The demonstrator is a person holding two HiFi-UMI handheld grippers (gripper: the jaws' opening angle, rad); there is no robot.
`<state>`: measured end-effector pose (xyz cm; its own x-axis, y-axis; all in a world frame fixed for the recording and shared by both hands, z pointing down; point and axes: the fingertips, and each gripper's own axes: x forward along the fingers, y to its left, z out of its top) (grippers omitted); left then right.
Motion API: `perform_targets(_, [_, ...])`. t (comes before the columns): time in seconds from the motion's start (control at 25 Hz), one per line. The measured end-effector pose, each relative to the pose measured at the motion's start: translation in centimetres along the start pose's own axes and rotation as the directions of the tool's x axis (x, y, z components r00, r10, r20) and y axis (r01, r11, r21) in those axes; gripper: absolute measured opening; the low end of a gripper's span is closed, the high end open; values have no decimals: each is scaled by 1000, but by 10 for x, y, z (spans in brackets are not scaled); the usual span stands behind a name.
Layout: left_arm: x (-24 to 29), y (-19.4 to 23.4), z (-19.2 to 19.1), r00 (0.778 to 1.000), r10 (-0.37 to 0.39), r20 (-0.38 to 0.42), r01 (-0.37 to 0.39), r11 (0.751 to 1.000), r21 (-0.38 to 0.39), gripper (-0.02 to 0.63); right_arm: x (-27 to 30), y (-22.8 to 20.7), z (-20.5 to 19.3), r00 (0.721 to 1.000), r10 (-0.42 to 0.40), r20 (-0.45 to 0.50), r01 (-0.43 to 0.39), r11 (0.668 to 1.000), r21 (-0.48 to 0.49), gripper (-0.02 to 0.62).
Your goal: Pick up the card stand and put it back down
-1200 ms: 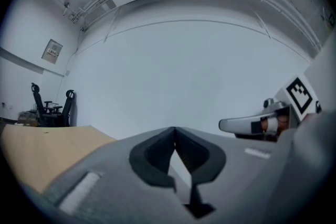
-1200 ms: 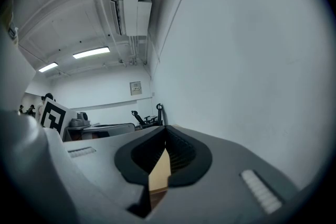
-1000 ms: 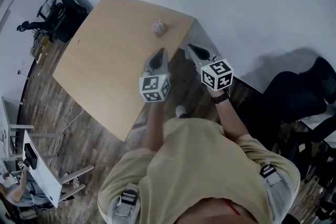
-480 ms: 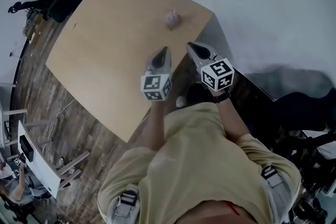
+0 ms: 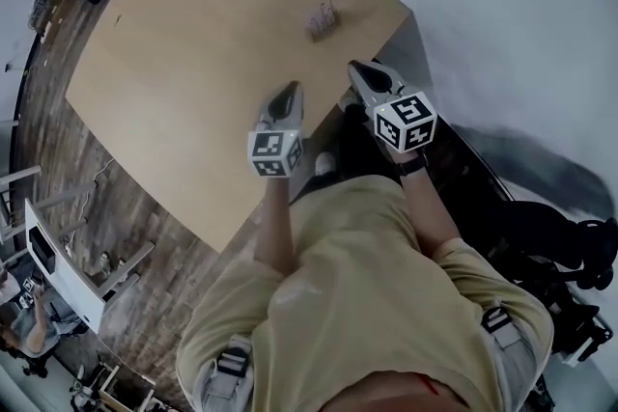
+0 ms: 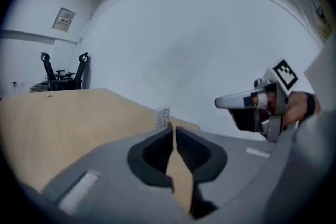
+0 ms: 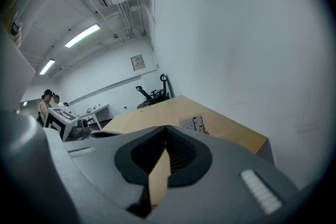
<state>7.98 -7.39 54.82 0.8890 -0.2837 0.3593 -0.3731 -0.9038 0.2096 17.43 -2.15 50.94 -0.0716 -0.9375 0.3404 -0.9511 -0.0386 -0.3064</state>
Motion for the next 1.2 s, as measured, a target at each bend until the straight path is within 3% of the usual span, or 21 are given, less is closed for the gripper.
perform_targets(0.32, [67,30,-30,994,-29,-109,29,1000,5,106,41,-29,-28,993,64,-94,-59,997,56,3])
perform_targets(0.6, [108,40,-59,973,-59,-221,66,997,26,201,62,-49,-48,984,92,-152,-77,992,101,4])
perform_targets(1.2, [190,55,-56,968,-104,-228,136,983,125,244,78,-104,-76,981,42,-187,-9,985,173,3])
